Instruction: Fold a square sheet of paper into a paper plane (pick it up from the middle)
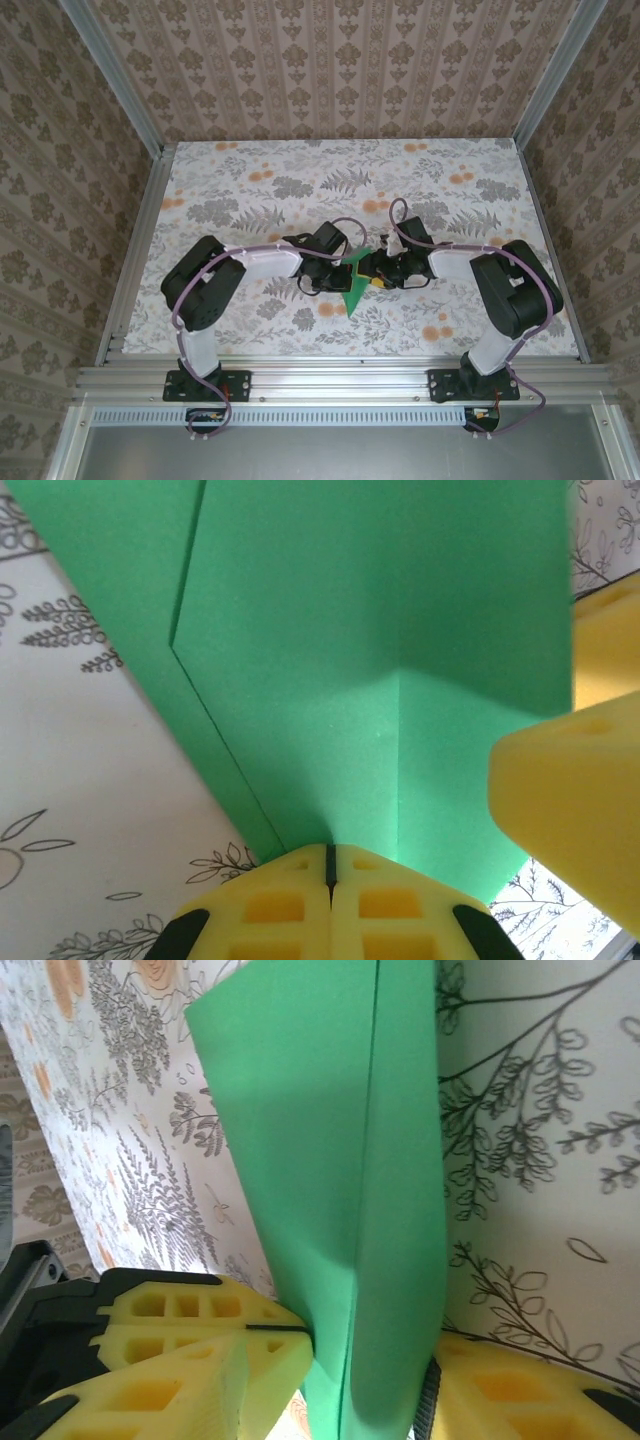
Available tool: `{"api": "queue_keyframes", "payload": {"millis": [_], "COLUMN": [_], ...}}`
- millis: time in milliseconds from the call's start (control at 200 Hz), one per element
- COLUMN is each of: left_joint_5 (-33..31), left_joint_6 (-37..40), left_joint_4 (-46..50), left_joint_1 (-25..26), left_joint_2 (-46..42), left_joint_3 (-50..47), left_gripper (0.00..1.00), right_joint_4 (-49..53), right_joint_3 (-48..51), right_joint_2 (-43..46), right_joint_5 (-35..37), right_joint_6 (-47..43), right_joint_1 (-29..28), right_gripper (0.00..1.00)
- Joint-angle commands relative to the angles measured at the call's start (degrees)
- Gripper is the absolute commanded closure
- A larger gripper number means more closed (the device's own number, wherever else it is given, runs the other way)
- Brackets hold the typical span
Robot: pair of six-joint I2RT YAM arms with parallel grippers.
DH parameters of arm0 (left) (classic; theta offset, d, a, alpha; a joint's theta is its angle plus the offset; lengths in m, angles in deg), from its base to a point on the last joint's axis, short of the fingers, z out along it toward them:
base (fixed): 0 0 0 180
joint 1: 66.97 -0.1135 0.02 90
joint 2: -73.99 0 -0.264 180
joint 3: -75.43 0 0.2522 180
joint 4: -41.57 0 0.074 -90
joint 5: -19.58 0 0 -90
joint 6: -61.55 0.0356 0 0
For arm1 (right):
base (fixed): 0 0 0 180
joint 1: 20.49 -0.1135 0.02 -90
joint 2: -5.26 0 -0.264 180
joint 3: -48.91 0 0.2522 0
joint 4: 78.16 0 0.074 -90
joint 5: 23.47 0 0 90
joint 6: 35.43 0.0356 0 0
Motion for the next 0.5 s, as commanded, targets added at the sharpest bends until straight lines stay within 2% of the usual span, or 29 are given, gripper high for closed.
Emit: {"api": "queue_keyframes", "payload": {"millis": [0, 250, 350, 495], "left_joint_5": [1.8, 3.6, 3.9, 4.3], "left_joint_6": [-2.1, -4.3, -4.9, -5.3], "left_joint_4": [-2.2, -6.8, -7.9, -9.4], "left_joint_1": [-0.5, -1.4, -1.6, -1.8], "left_joint_2": [-0.2, -1.4, -1.9, -2.7], "left_joint_3": [-3.2, -6.3, -7.2, -8.1], "left_gripper": [0.99, 1.00, 1.00, 1.00], "right_joint_4": [-4.4, -7.3, -8.1, -10.2], "right_joint_3": [1.1, 1.3, 1.3, 1.4], "right_joint_2": [-1.5, -2.8, -3.2, -3.8], "right_joint_5": [-3.3, -2.9, -2.4, -2.2], "right_joint_6": [2.1, 3.4, 3.5, 3.9], "right_joint_1": [-0.9, -1.8, -2.0, -1.9], "right_gripper": [0.53, 0.58, 0.66, 0.72]}}
